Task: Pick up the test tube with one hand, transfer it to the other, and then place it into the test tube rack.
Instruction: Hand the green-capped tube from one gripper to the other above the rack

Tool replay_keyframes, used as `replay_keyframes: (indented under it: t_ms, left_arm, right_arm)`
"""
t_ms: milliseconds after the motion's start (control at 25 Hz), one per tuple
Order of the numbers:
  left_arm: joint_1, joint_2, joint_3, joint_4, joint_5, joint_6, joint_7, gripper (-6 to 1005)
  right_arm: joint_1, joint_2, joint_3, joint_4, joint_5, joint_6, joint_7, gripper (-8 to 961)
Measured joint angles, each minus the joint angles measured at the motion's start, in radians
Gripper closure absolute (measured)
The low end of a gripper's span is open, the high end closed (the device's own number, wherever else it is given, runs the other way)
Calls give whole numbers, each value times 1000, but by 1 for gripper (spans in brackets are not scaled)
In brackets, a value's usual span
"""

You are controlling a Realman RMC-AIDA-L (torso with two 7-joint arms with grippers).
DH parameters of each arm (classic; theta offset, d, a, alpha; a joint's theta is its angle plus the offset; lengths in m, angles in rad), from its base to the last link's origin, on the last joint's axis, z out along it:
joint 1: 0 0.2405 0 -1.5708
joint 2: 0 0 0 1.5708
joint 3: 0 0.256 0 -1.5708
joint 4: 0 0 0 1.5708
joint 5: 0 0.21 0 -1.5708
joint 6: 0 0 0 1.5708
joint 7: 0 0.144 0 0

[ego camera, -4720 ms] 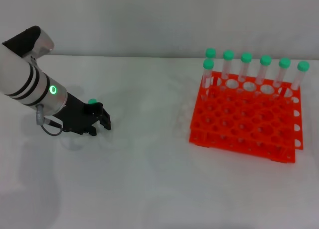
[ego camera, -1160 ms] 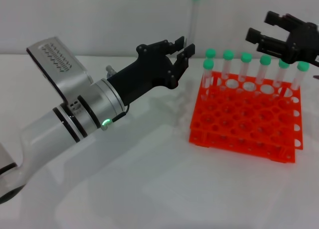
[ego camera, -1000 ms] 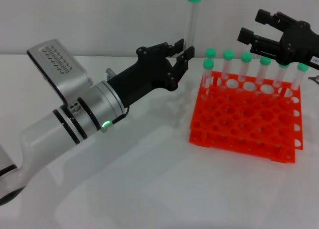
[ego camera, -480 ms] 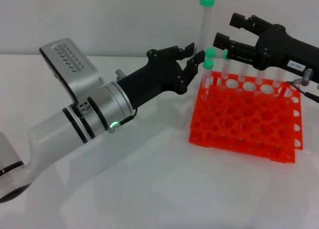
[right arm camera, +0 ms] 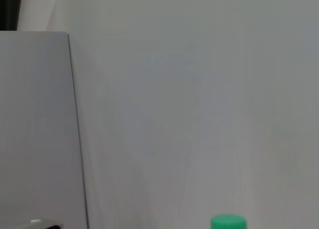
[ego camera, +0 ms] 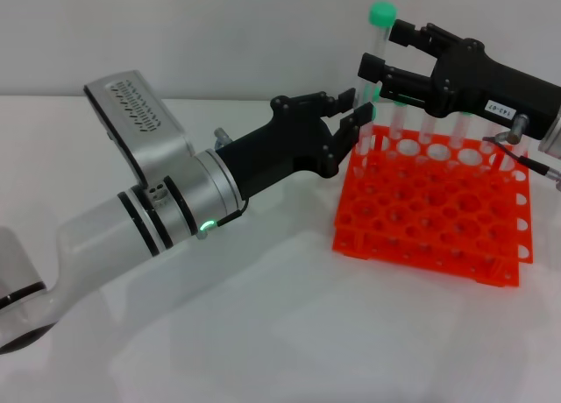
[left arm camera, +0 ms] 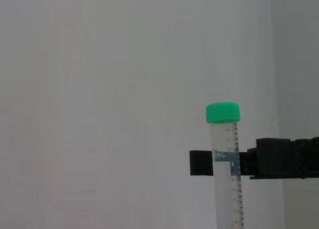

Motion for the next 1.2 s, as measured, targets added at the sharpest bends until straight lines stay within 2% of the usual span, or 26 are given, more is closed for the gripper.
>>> replay_keyframes:
  t_ms: [800,1200]
  left_arm:
    - [8,0,1,-6,18,-4,0,809]
    - [14,0,1,-6,18,-4,0,809]
  right_arm:
    - [17,16,-4,-11,-11,6,7,241]
    - [19,12,-4,-12,-14,9,6,670]
